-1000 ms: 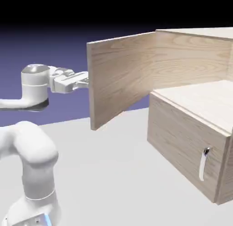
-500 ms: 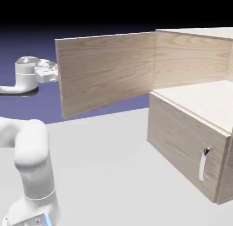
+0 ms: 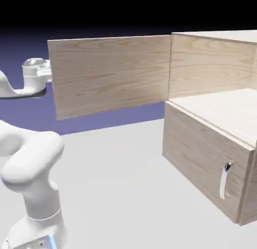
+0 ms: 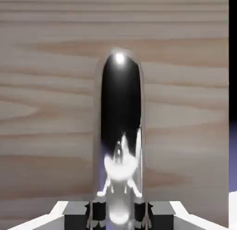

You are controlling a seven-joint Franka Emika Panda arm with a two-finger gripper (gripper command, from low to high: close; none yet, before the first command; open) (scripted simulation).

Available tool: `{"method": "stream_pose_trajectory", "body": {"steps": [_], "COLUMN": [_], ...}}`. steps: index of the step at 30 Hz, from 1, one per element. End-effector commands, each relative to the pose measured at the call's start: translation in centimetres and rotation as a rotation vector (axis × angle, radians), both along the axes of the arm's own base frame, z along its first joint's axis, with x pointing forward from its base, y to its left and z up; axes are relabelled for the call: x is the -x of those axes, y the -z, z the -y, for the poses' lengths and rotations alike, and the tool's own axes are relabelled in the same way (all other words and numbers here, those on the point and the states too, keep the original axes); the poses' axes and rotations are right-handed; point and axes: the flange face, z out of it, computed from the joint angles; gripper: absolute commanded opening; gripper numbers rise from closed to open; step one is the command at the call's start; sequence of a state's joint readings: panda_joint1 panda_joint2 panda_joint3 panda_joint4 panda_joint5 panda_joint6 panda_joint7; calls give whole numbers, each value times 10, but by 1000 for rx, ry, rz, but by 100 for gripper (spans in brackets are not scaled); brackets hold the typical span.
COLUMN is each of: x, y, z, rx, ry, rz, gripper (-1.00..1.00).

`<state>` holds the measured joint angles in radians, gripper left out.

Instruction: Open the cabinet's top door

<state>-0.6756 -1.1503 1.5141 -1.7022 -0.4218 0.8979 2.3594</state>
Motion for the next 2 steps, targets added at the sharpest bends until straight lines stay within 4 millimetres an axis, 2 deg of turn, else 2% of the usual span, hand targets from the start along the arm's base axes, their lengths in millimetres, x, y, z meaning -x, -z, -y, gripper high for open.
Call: {"method": "stream_pose_trajectory", "body": {"steps": [1, 2], "x": [-1, -3], "y": [0, 0], "z": [-6, -13], "rx": [0, 0], "ry": [14, 26], "rz": [0, 0], "gripper": [-100, -100]}}
